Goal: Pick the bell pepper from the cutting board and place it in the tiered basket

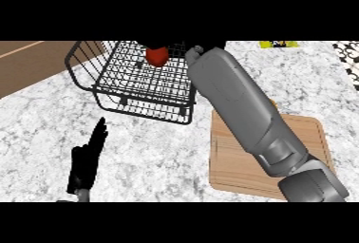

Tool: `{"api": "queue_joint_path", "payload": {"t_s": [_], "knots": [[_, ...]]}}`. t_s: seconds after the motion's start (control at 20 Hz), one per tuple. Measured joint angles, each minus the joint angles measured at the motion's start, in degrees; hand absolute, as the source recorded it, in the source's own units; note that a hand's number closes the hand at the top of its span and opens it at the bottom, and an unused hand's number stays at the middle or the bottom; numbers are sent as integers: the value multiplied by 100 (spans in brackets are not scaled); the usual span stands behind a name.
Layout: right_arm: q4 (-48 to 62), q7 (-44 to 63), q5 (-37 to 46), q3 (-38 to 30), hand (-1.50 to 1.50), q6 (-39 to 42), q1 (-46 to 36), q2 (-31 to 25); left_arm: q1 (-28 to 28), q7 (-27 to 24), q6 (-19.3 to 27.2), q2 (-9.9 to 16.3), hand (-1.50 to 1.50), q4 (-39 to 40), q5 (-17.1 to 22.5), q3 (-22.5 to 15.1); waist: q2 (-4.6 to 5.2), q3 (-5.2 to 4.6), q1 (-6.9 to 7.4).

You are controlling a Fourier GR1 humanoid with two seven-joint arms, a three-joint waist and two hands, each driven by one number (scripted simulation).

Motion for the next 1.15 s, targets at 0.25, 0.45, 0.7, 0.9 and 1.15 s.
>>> {"api": "queue_joint_path", "payload": {"t_s": [0.25, 0.45, 0.7, 0.9, 1.15], "knots": [[-104, -23, 187, -298, -150, -790, 41, -312, 181, -1, 76, -2, 0, -76, 5, 71, -52, 0, -188], [-583, 344, 265, -425, -150, -937, 370, -783, 298, -70, 90, 34, 0, -85, 36, 179, -99, 4, -342], [-1722, 615, -3, -663, -150, -475, 1341, -1619, 436, -179, 137, 13, 0, -77, 50, 256, -150, 12, -531], [-2810, 724, -448, -974, -150, 212, 2281, -2401, 508, -58, 152, 36, 0, -210, 66, 282, -161, 12, -605], [-4019, 635, -1337, -1692, -150, 1226, 3555, -3285, 566, -214, 116, 28, 0, -160, 103, 347, -145, 15, -616]]}}
